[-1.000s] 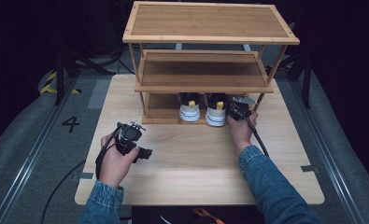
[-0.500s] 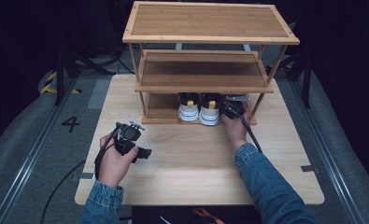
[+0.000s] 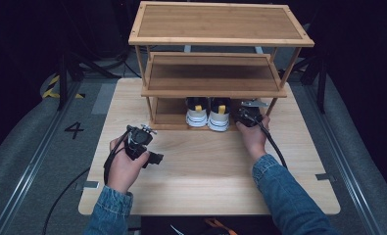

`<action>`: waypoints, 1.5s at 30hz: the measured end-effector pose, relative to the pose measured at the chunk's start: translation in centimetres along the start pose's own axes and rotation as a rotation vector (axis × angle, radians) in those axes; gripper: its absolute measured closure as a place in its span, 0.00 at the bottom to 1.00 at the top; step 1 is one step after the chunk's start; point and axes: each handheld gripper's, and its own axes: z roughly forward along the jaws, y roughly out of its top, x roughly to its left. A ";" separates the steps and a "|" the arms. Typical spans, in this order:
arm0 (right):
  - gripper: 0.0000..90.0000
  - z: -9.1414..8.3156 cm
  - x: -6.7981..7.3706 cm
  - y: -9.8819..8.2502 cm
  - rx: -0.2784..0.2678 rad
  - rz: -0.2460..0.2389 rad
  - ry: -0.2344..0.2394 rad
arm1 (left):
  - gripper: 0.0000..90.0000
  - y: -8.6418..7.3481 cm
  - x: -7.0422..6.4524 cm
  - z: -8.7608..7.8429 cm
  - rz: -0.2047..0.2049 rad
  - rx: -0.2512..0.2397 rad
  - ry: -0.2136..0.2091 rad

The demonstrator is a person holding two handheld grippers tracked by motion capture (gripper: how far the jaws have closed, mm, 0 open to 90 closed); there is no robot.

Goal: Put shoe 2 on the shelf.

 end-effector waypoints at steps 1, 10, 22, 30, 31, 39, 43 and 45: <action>0.73 -0.7 0.1 -0.1 -0.022 -0.010 0.009 | 0.22 0.1 -0.1 0.1 0.003 -0.002 -0.003; 0.70 -4.6 0.6 0.1 -0.041 -0.043 0.083 | 0.22 0.5 -0.4 -0.1 0.022 -0.002 -0.001; 0.58 -11.0 -1.7 0.6 -0.038 -0.063 0.159 | 0.21 -0.1 0.3 -0.3 0.029 0.006 0.007; 0.50 -14.7 -4.4 -0.1 0.011 -0.064 0.169 | 0.21 -0.5 1.8 -0.7 0.011 0.004 0.003; 0.48 -15.1 -4.9 -0.1 0.011 -0.061 0.172 | 0.21 -0.5 2.0 -0.7 0.012 0.005 0.002; 0.45 -17.7 -7.7 -1.2 0.053 -0.068 0.244 | 0.21 -1.0 3.6 -0.3 0.105 0.015 -0.092; 0.43 -17.8 -8.3 -1.8 0.080 -0.096 0.258 | 0.21 -1.3 4.1 -0.3 0.102 0.021 -0.087; 0.38 -17.8 -8.6 -2.4 0.107 -0.090 0.269 | 0.22 -1.5 4.4 -0.1 0.083 0.025 -0.091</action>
